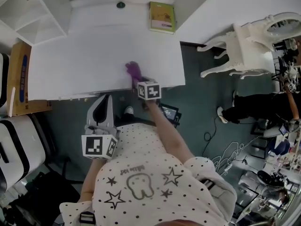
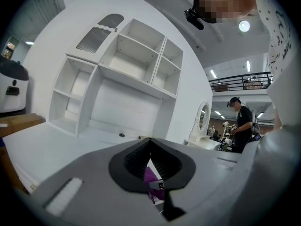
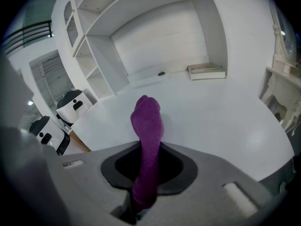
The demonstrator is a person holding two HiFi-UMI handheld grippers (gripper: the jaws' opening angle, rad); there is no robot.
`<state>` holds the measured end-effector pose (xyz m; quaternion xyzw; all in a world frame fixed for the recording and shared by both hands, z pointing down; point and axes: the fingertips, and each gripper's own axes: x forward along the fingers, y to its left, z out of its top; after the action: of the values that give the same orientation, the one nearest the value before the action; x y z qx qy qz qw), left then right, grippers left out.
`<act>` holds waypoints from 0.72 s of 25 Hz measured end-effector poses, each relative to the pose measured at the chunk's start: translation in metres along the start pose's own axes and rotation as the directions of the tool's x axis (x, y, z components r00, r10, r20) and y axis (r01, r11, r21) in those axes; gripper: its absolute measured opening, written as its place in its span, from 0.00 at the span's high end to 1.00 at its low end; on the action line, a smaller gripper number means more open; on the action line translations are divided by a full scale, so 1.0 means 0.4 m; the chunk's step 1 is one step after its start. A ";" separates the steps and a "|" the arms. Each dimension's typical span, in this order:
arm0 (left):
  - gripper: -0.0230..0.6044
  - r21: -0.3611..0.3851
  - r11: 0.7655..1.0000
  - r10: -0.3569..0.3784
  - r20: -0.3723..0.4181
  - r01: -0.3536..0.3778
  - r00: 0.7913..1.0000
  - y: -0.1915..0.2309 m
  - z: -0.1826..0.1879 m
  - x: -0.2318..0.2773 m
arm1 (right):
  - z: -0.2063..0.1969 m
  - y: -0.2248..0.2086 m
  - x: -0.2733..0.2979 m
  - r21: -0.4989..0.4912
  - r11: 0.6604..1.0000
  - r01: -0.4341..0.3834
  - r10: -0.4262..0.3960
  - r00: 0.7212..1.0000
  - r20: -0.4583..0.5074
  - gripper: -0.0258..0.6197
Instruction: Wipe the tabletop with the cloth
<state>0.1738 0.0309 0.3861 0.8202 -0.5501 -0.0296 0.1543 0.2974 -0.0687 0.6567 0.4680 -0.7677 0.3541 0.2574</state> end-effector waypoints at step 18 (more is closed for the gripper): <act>0.96 -0.014 0.998 0.061 0.039 -0.060 0.997 0.011 0.003 -0.006 | 0.014 -0.117 -0.035 0.029 0.999 0.040 -0.041 0.999 0.022 0.85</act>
<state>0.1687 0.0314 0.3859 0.8014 -0.5774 -0.0443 0.1494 0.3452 -0.0802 0.6572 0.4910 -0.7558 0.3546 0.2491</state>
